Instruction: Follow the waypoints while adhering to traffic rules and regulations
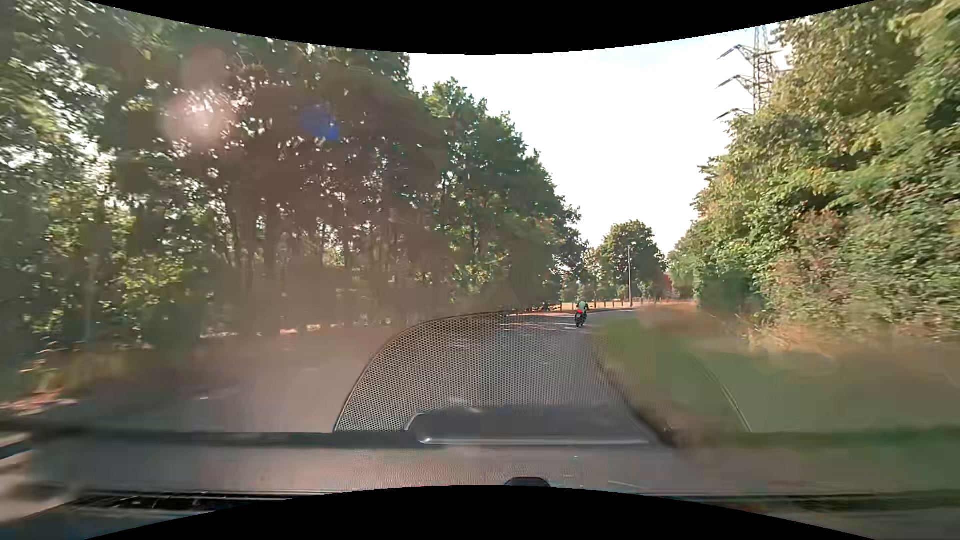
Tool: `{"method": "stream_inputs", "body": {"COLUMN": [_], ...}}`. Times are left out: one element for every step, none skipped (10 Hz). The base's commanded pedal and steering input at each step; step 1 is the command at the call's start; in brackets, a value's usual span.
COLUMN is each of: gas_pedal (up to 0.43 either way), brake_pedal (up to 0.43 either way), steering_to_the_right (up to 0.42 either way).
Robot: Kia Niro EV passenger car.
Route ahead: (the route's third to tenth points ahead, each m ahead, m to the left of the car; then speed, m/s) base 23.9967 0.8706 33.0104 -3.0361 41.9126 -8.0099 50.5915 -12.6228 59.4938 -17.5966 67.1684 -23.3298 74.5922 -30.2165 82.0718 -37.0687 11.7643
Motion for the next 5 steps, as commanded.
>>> {"method": "stream_inputs", "body": {"gas_pedal": [0.138,0.138,0.138,0.138,0.138], "brake_pedal": [0.0,0.0,0.0,0.0,0.0], "steering_to_the_right": [0.065,0.064,0.062,0.06,0.059]}}
